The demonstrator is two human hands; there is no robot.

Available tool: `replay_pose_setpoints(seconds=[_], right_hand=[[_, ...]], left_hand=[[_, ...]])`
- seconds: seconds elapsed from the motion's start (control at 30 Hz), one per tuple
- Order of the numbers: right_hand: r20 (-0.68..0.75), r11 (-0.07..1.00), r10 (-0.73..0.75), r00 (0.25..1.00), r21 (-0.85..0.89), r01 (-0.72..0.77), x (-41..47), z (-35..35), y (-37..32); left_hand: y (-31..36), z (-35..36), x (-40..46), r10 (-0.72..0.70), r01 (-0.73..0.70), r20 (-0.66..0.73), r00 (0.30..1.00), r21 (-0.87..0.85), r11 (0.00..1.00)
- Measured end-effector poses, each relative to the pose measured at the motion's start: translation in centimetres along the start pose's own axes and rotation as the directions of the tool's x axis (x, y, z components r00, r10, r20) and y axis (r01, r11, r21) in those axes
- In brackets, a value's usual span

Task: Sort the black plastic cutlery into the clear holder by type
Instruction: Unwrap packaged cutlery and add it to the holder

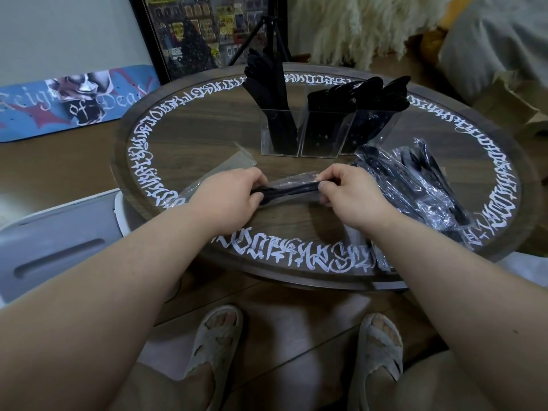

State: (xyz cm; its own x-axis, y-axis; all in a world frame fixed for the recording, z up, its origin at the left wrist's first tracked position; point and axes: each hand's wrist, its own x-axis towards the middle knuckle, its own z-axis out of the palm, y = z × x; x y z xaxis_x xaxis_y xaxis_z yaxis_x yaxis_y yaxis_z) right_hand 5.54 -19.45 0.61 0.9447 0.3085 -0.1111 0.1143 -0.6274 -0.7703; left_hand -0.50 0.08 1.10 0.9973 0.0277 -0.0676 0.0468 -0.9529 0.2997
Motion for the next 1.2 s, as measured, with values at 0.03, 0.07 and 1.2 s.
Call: replay_pose_setpoints(seconds=[0.03,0.07,1.2], right_hand=[[-0.01,1.0,0.012,1.0,0.021,-0.012,0.0,0.0,0.0],[-0.018,0.999,0.014,1.0,0.037,-0.013,0.1,-0.1,0.0],[-0.012,0.862,-0.012,1.0,-0.507,0.004,0.6,-0.7,-0.8]], left_hand=[[-0.1,0.0,0.1,-0.007,0.007,-0.004,1.0,-0.004,1.0],[-0.2,0.1,0.1,-0.008,0.008,-0.016,1.0,-0.004,1.0],[-2.6,-0.5,0.7,-0.121,0.129,-0.253,0.96,0.015,0.992]])
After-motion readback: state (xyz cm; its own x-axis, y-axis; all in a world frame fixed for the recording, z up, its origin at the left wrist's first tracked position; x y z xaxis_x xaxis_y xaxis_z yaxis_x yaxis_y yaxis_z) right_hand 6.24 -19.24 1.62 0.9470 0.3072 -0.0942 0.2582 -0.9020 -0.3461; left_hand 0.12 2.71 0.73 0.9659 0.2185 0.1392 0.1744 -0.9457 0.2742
